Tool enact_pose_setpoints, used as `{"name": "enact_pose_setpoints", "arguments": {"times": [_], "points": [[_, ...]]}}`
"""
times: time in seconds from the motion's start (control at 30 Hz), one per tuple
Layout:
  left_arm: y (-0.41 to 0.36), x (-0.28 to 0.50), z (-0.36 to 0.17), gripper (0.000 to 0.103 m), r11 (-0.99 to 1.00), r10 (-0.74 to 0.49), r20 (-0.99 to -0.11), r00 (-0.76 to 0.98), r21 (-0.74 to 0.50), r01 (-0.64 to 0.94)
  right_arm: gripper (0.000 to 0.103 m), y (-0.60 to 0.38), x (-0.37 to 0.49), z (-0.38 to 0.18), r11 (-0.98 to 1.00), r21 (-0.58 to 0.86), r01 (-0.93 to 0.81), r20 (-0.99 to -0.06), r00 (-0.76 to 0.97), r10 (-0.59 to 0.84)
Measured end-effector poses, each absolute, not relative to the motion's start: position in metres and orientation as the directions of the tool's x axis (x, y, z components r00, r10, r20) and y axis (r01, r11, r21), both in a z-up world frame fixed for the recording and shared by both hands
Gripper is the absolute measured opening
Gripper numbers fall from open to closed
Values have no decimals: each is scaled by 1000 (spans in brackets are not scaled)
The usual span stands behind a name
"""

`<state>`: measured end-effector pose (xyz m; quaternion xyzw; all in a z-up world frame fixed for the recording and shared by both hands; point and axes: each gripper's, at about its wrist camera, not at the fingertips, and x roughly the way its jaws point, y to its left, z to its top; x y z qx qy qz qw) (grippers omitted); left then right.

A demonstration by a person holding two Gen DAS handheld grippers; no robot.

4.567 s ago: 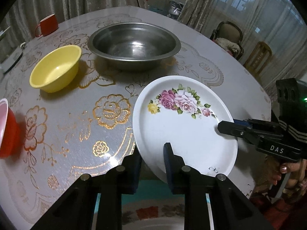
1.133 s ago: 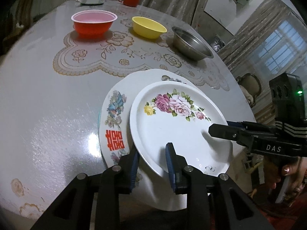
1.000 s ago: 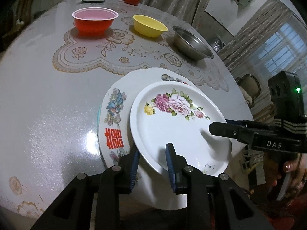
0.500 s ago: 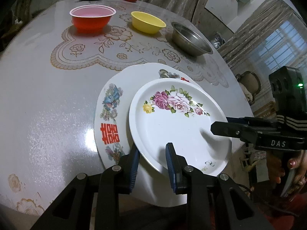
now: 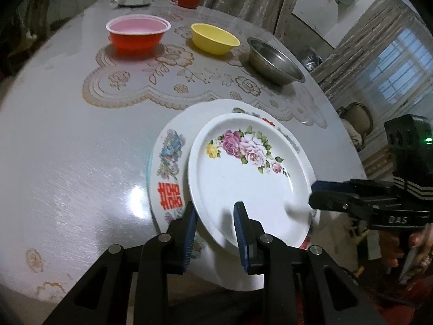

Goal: Organize plates and bowls
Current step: 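Lower the rose-patterned plate onto the white plate with red characters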

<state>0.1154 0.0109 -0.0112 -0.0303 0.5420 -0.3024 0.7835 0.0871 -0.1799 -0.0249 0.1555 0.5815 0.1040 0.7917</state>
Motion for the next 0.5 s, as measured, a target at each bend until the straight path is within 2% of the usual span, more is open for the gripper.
{"name": "enact_pose_setpoints", "arguments": {"times": [0.27, 0.5], "points": [[10, 110, -7, 29, 830, -465, -844, 267, -311, 463, 42, -181, 80, -29, 906, 423, 16, -862, 314, 397], [20, 103, -4, 32, 835, -485, -827, 286, -340, 433, 42, -182, 76, -30, 901, 434, 5, -844, 353, 404]]}}
